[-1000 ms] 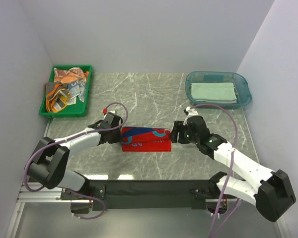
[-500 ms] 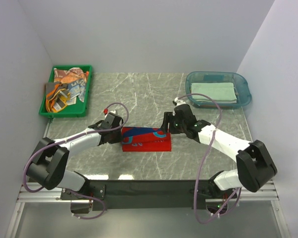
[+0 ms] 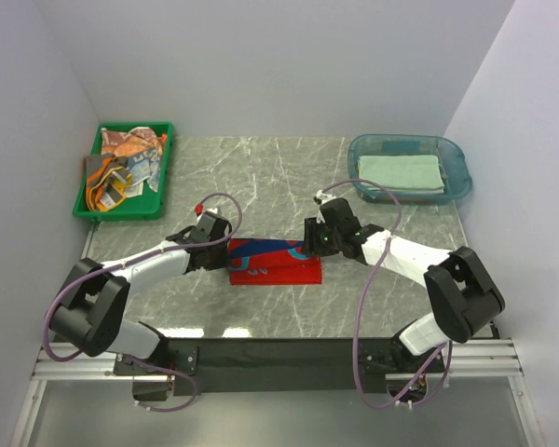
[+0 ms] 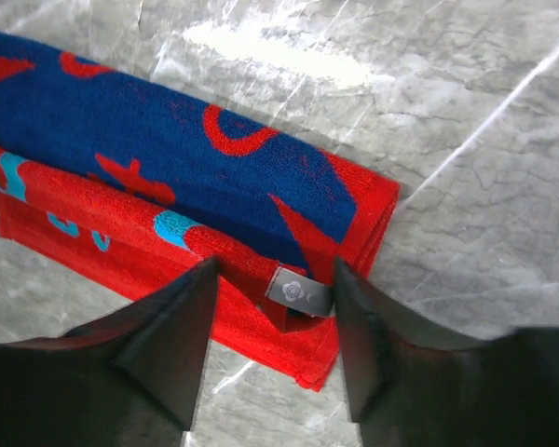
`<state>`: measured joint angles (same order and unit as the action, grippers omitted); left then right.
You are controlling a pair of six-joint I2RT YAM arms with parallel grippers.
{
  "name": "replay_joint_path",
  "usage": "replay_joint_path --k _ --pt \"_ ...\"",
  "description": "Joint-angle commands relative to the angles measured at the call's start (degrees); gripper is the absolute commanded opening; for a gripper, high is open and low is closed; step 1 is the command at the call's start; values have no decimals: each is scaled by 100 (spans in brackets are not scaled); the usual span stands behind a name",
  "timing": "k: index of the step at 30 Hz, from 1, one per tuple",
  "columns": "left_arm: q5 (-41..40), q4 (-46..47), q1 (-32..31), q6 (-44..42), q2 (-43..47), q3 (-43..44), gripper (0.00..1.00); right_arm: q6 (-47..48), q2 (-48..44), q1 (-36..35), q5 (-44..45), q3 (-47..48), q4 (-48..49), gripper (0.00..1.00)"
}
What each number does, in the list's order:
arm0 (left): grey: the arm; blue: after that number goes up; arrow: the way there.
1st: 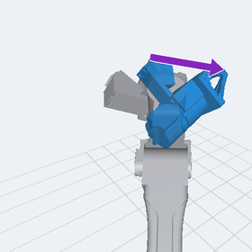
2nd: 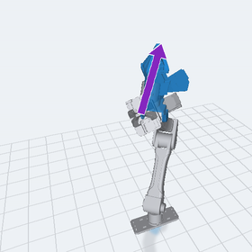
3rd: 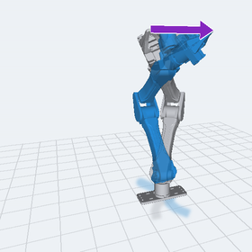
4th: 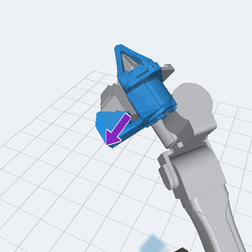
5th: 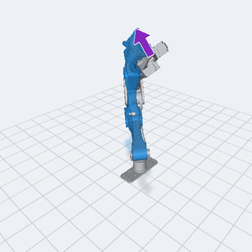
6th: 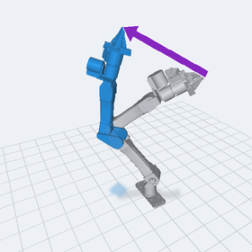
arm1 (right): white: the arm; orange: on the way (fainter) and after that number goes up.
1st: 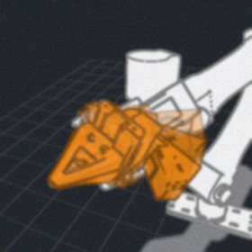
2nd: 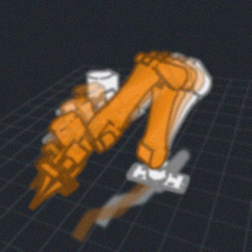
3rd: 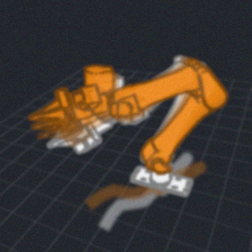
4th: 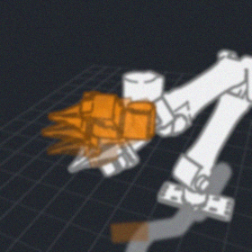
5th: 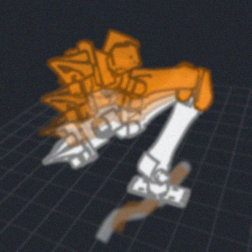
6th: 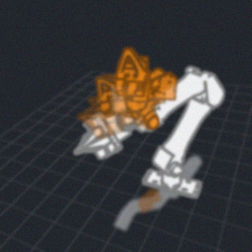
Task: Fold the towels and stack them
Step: Fold the towel
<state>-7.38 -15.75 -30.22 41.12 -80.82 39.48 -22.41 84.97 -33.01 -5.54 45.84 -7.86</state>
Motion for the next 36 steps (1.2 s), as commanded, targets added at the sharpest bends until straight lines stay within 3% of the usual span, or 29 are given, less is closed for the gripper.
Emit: replay_joint_path --k 1,3,7,10,17,26,33,36 --pt "-53 37 -37 -69 75 129 5 273 90 -21 -193 91 320 51" --pt "-62 2 -37 -78 75 156 4 352 108 -3 -237 91 355 42" --pt "-106 -112 -37 -96 75 296 4 580 -6 -3 -114 213 241 12" --pt "-132 -227 -37 -113 110 463 3 852 -138 -3 87 389 -5 0" --pt "-62 -455 -81 -43 365 631 3 1318 -445 -3 238 478 -357 0" --pt "87 -289 -151 106 506 174 4 880 -877 6 352 -198 -15 0" --pt "245 107 -362 317 277 -125 9 405 -675 23 150 -427 48 18" --pt "219 177 -529 449 286 -195 20 194 -806 14 132 -707 153 28"
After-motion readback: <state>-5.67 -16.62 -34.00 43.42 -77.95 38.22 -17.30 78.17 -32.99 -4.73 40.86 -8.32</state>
